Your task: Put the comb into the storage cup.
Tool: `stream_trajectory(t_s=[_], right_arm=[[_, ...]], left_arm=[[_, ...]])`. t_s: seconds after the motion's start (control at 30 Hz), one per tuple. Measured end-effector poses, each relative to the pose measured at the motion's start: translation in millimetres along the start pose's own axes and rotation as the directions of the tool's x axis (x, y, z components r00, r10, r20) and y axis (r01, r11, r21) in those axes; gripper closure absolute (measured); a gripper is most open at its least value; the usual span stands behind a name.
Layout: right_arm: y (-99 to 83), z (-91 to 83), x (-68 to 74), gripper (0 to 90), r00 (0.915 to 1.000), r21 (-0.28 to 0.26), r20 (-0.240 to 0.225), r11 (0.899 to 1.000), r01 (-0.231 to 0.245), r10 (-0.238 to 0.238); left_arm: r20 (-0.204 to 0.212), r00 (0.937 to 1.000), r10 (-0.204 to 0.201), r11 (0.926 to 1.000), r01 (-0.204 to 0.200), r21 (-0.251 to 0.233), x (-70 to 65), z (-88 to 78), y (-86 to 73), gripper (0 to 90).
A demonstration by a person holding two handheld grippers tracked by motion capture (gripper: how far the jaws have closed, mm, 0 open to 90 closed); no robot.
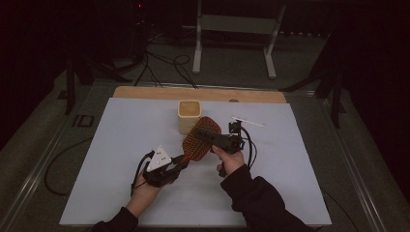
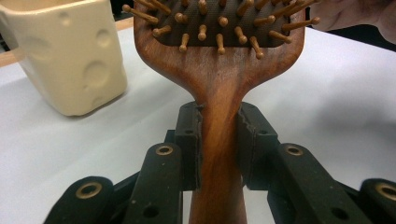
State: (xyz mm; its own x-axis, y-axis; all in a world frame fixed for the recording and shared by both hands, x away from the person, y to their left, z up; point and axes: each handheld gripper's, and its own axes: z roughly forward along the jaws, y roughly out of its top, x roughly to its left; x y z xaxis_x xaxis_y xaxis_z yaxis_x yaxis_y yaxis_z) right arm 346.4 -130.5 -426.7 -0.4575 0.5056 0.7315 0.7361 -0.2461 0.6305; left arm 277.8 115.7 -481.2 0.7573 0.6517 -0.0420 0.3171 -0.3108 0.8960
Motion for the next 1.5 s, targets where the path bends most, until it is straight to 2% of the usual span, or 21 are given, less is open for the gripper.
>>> stream_trajectory(t_s=[0.17,0.3,0.43,0.5,0.53,0.63,0.67,0.73,0.8,0.83,0.9,0.97,1.1,1.23,1.3,1.33,1.4,1.47,1.5], right_arm=[[0.8,-2.4,2.3,48.2,1.0,-0.012,0.001,1.0,-0.002,0.003],[2.2,-3.5,3.2,48.8,0.9999,-0.01,-0.006,1.0,0.015,-0.015],[2.7,-4.3,6.3,50.1,0.9986,-0.011,-0.007,0.999,0.053,-0.053],[3.3,-4.5,8.5,50.6,0.9968,-0.018,-0.005,0.997,0.079,-0.079],[3.7,-4.6,10.3,50.8,0.9953,-0.014,-0.006,0.995,0.096,-0.096],[5.8,-5.1,16.1,51.0,0.9893,-0.014,0.008,0.989,0.146,-0.145],[6.8,-5.3,17.9,51.0,0.9877,-0.019,0.012,0.988,0.156,-0.156],[9.1,-6.4,21.4,50.9,0.9835,-0.023,0.021,0.983,0.18,-0.18],[11.5,-7.7,25.2,51.0,0.9766,-0.026,0.028,0.977,0.214,-0.213],[12.5,-8.4,27.1,51.0,0.9717,-0.031,0.036,0.972,0.235,-0.233],[14.4,-10.4,32.0,51.0,0.9618,-0.035,0.049,0.962,0.271,-0.27],[16.3,-11.8,35.4,51.1,0.9531,-0.035,0.057,0.953,0.299,-0.297],[20.1,-14.7,39.9,51.3,0.9431,-0.041,0.068,0.944,0.329,-0.325],[23.5,-17.3,44.2,51.4,0.9248,-0.045,0.09,0.926,0.375,-0.37],[25.5,-19.0,45.1,51.3,0.9236,-0.052,0.089,0.924,0.378,-0.373],[26.8,-19.9,45.4,51.3,0.9258,-0.056,0.085,0.926,0.373,-0.368],[29.7,-21.3,46.2,51.3,0.9237,-0.065,0.087,0.923,0.379,-0.373],[32.6,-22.6,47.6,51.3,0.9218,-0.072,0.086,0.921,0.384,-0.378],[34.1,-23.3,48.3,51.3,0.9223,-0.075,0.086,0.921,0.383,-0.377]], left_arm=[[-0.007,0.9999,0.01,1.0,-0.01,-0.001,-1.5,-0.3,2.1,73.2],[-0.014,0.9998,0.014,0.9999,-0.014,-0.008,-2.5,0.5,2.3,73.1],[-0.017,0.9998,0.01,0.9999,-0.01,-0.011,-2.7,1.9,3.2,72.4],[-0.003,1.0,0.002,0.9999,-0.002,-0.01,-1.5,2.1,4.0,71.4],[-0.012,0.9999,0.002,1.0,-0.003,-0.008,-1.7,1.9,4.4,66.8],[-0.017,0.9998,-0.014,0.9998,0.015,0.014,0.4,0.6,6.0,56.2],[-0.006,0.9993,-0.037,0.9991,0.037,0.021,1.9,0.0,6.4,53.4],[-0.003,0.9991,-0.041,0.9985,0.041,0.036,4.5,-1.1,6.7,49.5],[0.002,0.9984,-0.057,0.9973,0.056,0.047,7.2,-1.9,6.4,48.5],[0.007,0.9979,-0.064,0.9962,0.064,0.059,8.6,-1.9,6.2,45.0],[0.002,0.9982,-0.06,0.996,0.059,0.066,9.9,-3.3,5.3,44.6],[0.011,0.9974,-0.072,0.9945,0.071,0.077,11.6,-3.9,5.2,42.2],[0.023,0.9945,-0.102,0.9902,0.099,0.098,16.8,-5.8,3.4,38.2],[0.029,0.9932,-0.113,0.9852,0.108,0.133,21.8,-9.8,-1.8,33.1],[0.041,0.9911,-0.127,0.9825,0.12,0.143,24.4,-13.1,-3.7,29.9],[0.04,0.9915,-0.124,0.9825,0.117,0.145,25.2,-15.2,-4.3,28.2],[0.05,0.9897,-0.134,0.9812,0.126,0.147,27.0,-19.9,-5.5,23.9],[0.1,0.9852,-0.14,0.9812,0.124,0.148,29.3,-25.0,-7.4,14.9],[0.096,0.9866,-0.132,0.9822,0.117,0.147,29.4,-27.3,-8.4,13.4]])
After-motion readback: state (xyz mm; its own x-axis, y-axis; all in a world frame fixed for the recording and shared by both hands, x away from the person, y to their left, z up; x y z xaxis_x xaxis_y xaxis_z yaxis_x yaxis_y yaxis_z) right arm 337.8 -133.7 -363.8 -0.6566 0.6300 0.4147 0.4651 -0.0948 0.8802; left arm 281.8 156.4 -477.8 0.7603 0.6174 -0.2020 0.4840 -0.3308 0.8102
